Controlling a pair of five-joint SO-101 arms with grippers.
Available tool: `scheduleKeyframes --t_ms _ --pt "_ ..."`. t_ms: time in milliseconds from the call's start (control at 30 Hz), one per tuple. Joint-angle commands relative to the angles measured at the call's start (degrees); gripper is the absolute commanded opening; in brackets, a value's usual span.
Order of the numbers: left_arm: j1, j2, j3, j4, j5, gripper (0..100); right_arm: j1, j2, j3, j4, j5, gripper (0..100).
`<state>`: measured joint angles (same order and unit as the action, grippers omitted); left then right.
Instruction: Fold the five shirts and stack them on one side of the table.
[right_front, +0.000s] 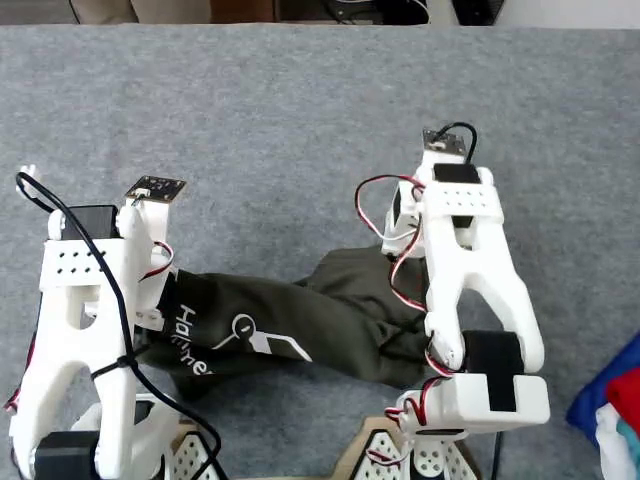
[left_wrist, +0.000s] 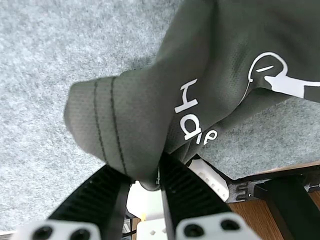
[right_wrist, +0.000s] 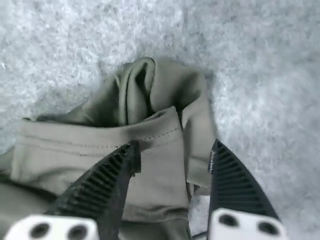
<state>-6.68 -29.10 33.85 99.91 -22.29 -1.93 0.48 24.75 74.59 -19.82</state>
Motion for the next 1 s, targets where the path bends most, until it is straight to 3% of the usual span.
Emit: scheduleKeyframes --t_ms 0,167,333,967 --pt "0.0 -1.01 -0.26 -0.7 -0.35 2 -0.66 0.04 2.15 -3.6 -0.44 22.4" --pt "0.0 -0.92 -0.09 -0.79 -0.26 2 -0.75 0.04 3.82 -5.63 -0.44 21.9" --pt "0.0 -0.92 0.09 -0.79 -0.26 2 -0.66 -0.04 3.74 -7.3 0.0 12.8" --pt "-0.44 -0.92 0.09 -0.79 -0.26 2 -0.66 -0.4 4.0 -10.11 0.18 4.0"
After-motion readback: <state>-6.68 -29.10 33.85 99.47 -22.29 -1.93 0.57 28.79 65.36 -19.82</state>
